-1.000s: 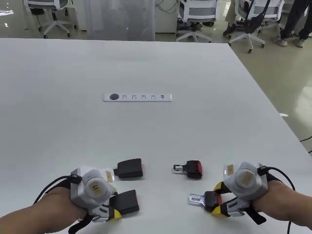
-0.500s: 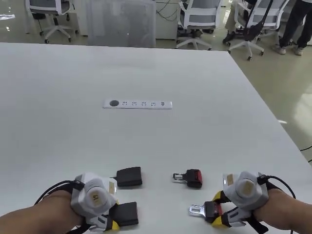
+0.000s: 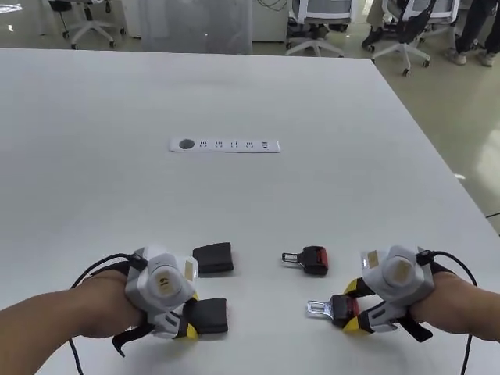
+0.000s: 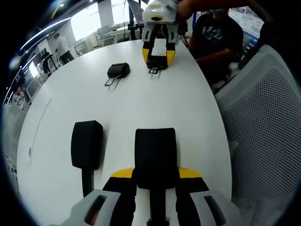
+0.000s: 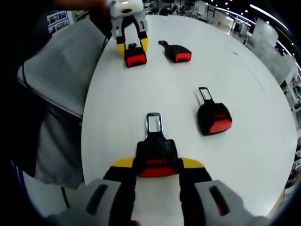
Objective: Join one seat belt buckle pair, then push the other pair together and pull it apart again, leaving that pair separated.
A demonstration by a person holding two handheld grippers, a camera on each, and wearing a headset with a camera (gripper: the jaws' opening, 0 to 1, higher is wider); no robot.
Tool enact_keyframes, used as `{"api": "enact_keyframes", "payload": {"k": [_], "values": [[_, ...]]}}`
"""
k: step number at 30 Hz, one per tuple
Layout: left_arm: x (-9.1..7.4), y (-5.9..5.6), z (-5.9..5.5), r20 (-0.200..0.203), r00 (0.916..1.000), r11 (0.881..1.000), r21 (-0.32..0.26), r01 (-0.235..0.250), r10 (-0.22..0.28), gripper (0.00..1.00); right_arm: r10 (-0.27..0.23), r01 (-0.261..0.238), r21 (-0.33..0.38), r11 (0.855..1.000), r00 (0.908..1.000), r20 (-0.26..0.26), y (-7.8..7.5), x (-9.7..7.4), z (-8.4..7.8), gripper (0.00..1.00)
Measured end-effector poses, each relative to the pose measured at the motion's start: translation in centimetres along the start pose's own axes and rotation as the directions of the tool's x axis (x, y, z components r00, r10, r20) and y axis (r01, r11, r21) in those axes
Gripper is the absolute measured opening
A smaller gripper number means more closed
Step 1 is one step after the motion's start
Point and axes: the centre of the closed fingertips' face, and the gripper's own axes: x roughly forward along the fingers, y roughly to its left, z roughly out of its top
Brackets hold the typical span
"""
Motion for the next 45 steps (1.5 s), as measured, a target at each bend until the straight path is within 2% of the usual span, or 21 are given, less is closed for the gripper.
{"api": "enact_keyframes", "payload": {"k": [6, 13, 17, 27, 35, 45], "values": [[0.0, 0.0, 0.0, -0.013, 0.9998, 1.0, 0.01, 0.012, -0.012, 0.33, -0.009, 0.009, -0.003, 1.0, 0.9994, -0.032, -0.1, 0.2, 0.4, 0.35], [-0.1, 0.0, 0.0, -0.018, 0.9998, 1.0, 0.009, 0.012, -0.012, 0.33, -0.007, 0.007, 0.0, 1.0, 0.9996, -0.027, 0.2, 0.7, 1.6, 0.36], [-0.1, 0.0, 0.0, -0.022, 0.9997, 1.0, 0.01, 0.011, -0.01, 0.33, -0.003, 0.003, -0.004, 1.0, 0.9996, -0.029, 0.8, 1.2, 2.6, 0.36], [-0.1, -0.1, 0.0, -0.029, 0.9995, 1.0, 0.01, 0.009, -0.009, 0.33, 0.028, -0.03, -0.077, 0.997, 0.9994, -0.021, 2.3, 2.8, 5.6, 0.36], [-0.1, -0.2, 0.0, -0.048, 0.9987, 0.999, 0.027, 0.017, -0.016, 0.33, 0.031, -0.03, -0.079, 0.996, 0.9995, 0.005, 2.5, 3.9, 7.6, 0.36], [-0.1, -0.2, 0.1, -0.062, 0.9978, 0.999, 0.046, 0.028, -0.025, 0.33, 0.052, -0.048, -0.117, 0.992, 0.9982, 0.031, 3.8, 5.3, 10.8, 0.36]]}}
